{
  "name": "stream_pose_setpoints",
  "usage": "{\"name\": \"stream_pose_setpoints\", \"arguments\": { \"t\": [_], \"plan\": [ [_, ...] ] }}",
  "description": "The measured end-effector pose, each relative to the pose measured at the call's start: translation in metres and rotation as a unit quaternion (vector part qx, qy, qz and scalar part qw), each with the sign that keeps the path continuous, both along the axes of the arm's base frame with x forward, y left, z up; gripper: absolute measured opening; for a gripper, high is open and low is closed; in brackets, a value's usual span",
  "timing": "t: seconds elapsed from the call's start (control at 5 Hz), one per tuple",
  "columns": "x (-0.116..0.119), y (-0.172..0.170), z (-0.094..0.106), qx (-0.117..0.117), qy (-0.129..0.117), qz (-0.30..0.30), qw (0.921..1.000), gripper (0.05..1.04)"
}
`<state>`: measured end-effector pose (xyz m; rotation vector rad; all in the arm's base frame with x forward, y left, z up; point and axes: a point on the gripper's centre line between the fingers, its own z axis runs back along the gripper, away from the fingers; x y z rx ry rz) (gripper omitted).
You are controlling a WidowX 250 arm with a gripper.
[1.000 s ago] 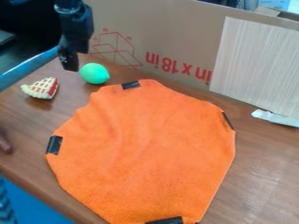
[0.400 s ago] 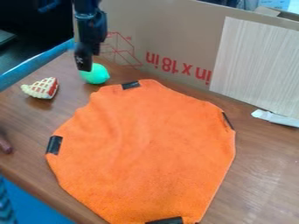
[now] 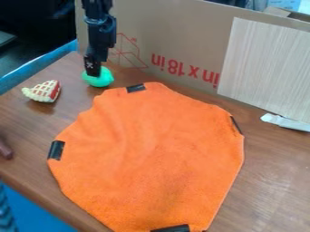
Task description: Put the green object on the bottom of the cloth
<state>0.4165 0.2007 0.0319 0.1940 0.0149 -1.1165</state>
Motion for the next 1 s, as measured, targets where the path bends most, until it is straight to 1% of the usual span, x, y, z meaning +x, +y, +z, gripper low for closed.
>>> {"name": "stream_pose_setpoints", "arguments": {
  "t": [0.4, 0.6, 0.8, 1.0],
  "plan": [
    [0.009, -0.006, -0.020, 0.002, 0.024, 0.006, 0.9997, 1.001],
    [0.007, -0.004, -0.032, 0.000, 0.047, 0.014, 0.9988, 0.977],
    [0.008, -0.005, -0.033, -0.004, 0.044, 0.015, 0.9989, 0.878],
    [0.006, -0.007, -0.034, -0.006, 0.039, 0.015, 0.9991, 0.877]
  ]
}}
